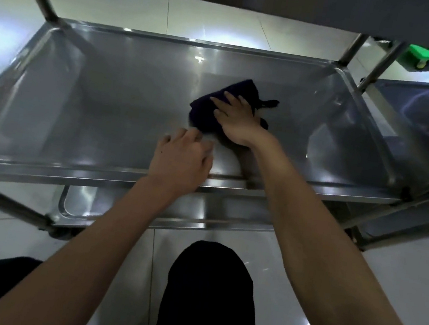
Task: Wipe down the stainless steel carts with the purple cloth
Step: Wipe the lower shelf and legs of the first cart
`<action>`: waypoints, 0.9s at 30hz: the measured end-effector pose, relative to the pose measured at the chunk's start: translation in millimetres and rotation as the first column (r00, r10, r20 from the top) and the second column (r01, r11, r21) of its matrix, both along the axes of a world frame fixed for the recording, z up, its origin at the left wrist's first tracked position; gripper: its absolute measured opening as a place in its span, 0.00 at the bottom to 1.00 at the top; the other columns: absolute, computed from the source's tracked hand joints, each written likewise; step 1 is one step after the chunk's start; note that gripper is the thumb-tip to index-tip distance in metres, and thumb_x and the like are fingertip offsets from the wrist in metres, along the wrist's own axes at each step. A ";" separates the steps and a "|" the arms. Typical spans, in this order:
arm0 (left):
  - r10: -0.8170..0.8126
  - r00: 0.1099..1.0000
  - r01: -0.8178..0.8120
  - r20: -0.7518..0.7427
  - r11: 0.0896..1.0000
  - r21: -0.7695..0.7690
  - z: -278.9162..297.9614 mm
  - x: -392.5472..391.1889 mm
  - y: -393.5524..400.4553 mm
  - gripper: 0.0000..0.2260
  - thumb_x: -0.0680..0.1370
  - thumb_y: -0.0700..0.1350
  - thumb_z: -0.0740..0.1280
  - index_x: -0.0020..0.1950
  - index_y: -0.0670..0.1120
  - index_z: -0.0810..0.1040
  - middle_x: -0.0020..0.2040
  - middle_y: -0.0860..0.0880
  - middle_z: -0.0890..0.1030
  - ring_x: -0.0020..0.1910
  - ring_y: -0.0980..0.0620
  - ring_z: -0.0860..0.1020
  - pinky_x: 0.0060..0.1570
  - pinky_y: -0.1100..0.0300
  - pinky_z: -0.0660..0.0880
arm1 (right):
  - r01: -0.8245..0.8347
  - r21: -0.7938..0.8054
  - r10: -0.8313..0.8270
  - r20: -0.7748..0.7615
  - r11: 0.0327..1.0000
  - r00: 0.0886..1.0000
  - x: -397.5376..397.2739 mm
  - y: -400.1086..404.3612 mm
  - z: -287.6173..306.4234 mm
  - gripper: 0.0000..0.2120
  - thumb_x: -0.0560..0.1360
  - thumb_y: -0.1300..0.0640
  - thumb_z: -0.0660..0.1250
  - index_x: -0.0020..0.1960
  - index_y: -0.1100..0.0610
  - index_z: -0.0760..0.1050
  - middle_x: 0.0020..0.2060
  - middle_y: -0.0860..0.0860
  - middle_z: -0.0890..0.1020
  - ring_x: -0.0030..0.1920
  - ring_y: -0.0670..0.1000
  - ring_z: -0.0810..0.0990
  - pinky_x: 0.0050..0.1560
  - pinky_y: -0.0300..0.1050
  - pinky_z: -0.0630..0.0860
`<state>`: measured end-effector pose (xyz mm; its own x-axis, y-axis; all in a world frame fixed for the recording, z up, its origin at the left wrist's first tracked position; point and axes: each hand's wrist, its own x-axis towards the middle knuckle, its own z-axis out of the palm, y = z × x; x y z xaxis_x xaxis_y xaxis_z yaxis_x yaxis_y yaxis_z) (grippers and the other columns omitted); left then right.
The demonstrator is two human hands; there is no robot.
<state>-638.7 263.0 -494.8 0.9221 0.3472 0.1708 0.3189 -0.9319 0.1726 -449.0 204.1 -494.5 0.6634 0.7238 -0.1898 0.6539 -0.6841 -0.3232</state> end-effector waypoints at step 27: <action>-0.071 0.996 0.068 -0.058 0.997 -0.042 6.7 101.4 -89.9 0.15 0.82 0.55 0.57 0.59 0.52 0.81 0.62 0.51 0.77 0.63 0.45 0.73 0.62 0.44 0.70 | 0.454 0.134 -0.466 0.073 0.881 0.882 143.3 -225.5 -11.7 0.23 0.85 0.43 0.48 0.79 0.44 0.60 0.80 0.48 0.56 0.80 0.55 0.50 0.78 0.60 0.47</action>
